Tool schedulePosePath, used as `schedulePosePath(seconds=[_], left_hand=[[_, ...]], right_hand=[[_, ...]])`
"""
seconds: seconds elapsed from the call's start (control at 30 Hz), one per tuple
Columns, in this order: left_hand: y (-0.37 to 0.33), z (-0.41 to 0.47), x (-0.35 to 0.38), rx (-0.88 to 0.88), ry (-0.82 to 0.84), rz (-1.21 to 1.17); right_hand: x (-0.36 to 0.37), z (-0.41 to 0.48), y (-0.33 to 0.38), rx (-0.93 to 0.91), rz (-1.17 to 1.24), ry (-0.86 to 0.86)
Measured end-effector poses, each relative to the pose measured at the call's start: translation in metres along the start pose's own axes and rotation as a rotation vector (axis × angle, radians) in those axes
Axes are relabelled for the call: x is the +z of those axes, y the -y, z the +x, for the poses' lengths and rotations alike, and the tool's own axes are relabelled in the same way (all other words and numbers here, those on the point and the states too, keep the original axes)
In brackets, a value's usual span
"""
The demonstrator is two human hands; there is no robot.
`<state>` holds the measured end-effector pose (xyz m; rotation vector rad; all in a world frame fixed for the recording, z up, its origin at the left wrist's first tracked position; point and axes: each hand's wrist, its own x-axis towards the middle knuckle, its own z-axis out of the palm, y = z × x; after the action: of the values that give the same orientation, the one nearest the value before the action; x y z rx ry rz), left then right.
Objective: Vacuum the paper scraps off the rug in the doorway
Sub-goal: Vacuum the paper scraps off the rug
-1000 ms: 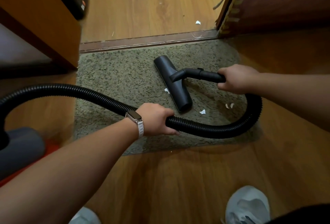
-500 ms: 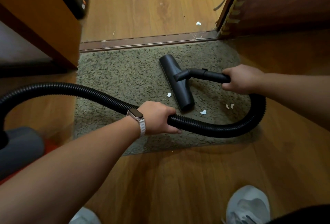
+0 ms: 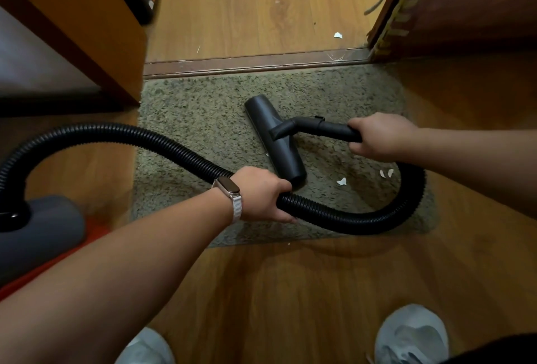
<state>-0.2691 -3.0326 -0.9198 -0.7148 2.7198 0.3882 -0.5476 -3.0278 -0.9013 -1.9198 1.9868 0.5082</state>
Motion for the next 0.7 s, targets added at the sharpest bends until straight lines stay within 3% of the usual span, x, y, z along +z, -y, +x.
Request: schedulePosePath(seconds=[0.47, 0.7], left_hand=[[0.003, -0.001, 0.008, 0.037, -0.019, 0.016], [0.000, 0.009, 0.003, 0.011, -0.054, 0.011]], right_hand=[[0.005, 0.007, 0.010, -0.081, 0.020, 0.060], [-0.003, -0.003, -0.022, 0.013, 0.025, 0.074]])
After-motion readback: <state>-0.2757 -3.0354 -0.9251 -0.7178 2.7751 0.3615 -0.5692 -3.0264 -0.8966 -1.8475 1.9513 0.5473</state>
